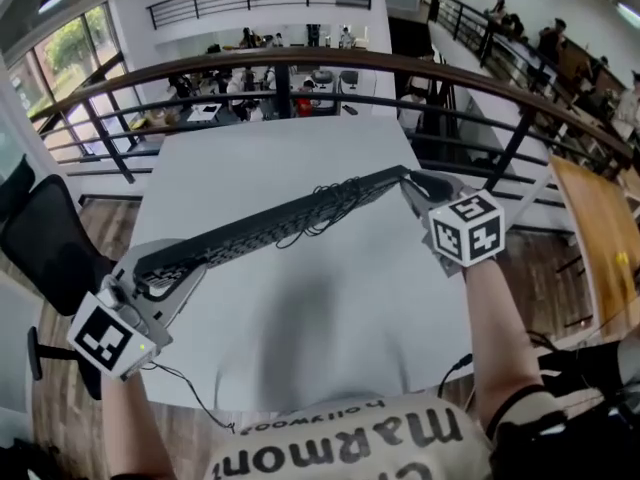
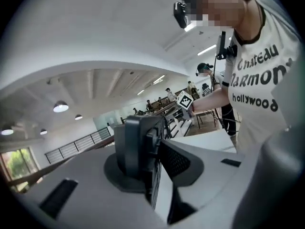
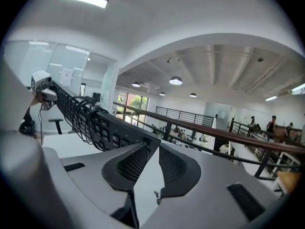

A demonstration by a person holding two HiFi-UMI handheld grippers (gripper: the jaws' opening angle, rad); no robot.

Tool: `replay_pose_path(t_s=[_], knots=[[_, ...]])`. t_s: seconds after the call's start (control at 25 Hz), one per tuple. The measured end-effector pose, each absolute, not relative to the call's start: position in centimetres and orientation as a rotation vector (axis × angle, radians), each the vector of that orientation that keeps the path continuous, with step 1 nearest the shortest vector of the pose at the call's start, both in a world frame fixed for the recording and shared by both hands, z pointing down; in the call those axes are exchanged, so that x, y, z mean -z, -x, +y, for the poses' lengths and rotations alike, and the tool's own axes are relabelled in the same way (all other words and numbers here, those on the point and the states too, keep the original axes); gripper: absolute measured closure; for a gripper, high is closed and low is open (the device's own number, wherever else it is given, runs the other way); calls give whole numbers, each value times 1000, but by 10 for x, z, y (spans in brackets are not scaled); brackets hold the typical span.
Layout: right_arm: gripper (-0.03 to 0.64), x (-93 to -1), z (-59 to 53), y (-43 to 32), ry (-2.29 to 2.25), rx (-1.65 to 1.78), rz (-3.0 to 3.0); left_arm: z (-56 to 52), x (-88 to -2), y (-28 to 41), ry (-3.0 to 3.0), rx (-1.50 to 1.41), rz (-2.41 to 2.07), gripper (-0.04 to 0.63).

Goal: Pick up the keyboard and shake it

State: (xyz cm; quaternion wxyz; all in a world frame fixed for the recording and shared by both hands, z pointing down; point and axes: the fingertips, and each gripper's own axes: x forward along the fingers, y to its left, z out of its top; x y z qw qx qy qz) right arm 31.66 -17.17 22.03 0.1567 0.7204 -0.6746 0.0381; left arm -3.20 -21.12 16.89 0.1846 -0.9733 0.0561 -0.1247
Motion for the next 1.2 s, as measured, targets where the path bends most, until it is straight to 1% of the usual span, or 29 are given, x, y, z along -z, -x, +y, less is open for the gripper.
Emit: replay_pose_path(t_s=[0.2,0.36,0.56,0.72,0.88,1.2], knots=[[517,-208,-177,-318,-2145,-107,-2030,-191,-134,31,2570,309,129,512],[517,-185,-175,-318,-2194,8,-2057,-180,-113,32,2372,324,87,512],[522,-160,-175,-316,-2276,118,-2029,-174,-87,32,2160,262,84,509],[528,-147,-165,-332,-2342,156,-1997,-155,-72,16,1979,239,89,506],[532,-144,-158,-342,-2397,177,-1987,-139,-68,8,1815,211,77,506],[534,-148,-162,-332,-2416,216,-1971,-133,-80,21,1637,179,54,503]])
